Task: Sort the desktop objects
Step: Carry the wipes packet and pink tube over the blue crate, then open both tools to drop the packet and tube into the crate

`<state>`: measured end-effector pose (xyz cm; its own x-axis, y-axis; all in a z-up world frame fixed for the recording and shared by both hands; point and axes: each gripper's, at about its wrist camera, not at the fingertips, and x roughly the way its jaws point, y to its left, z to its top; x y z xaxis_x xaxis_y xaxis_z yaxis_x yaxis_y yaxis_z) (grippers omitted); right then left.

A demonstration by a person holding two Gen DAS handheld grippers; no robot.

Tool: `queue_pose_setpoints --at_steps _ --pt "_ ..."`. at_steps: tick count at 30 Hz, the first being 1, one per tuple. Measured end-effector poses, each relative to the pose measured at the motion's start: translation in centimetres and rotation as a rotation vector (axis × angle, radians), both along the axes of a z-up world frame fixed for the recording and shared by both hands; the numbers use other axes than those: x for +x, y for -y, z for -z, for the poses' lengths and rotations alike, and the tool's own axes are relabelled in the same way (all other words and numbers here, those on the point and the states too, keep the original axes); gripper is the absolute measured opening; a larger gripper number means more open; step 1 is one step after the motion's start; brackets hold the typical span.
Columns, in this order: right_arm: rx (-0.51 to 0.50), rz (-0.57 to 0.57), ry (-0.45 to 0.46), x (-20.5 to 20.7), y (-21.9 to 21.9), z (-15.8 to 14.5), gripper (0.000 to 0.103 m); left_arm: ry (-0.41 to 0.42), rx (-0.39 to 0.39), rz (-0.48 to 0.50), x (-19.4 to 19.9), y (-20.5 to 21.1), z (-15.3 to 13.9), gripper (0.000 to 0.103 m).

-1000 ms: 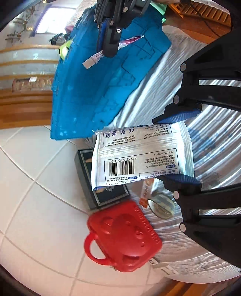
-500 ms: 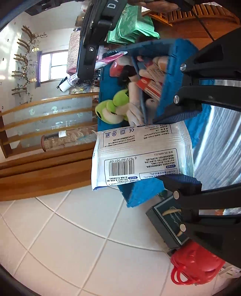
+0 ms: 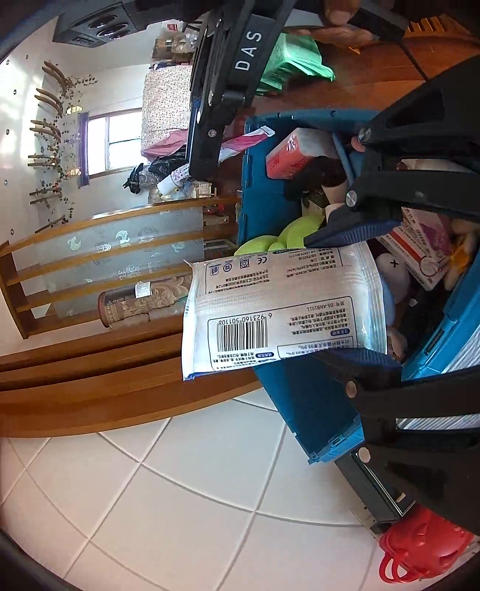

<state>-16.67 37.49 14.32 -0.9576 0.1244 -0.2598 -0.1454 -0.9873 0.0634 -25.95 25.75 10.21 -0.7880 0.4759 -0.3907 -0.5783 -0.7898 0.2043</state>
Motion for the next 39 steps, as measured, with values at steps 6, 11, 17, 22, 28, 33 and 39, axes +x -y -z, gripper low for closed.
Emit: queue_pose_setpoints --at_steps 6,11,17,22,28,33,39 --pt "-0.012 0.024 0.026 -1.4 -2.7 0.5 0.027 -0.034 -0.039 -0.12 -0.5 -2.3 -0.3 0.058" --pt "-0.027 0.048 0.02 -1.9 -4.6 0.6 0.055 -0.06 -0.025 -0.228 -1.3 -2.5 -0.6 0.082" --pt "-0.036 0.038 0.003 -0.9 -4.7 1.1 0.078 -0.044 -0.029 -0.332 -2.2 -2.0 0.0 0.082" --pt "-0.043 0.027 0.019 -0.6 -4.4 1.8 0.082 -0.063 -0.029 -0.358 -1.8 -1.8 0.3 0.082" --pt "-0.049 0.022 0.028 -0.5 -3.9 2.1 0.094 -0.062 -0.015 -0.395 -1.9 -0.8 0.4 0.082" --pt "-0.059 0.009 0.027 -0.4 -3.4 2.2 0.096 -0.054 -0.018 -0.42 -2.1 0.1 0.8 0.082" --pt "-0.078 0.006 0.025 0.0 -2.5 2.3 0.099 -0.046 -0.003 -0.423 -1.4 2.4 1.2 0.082"
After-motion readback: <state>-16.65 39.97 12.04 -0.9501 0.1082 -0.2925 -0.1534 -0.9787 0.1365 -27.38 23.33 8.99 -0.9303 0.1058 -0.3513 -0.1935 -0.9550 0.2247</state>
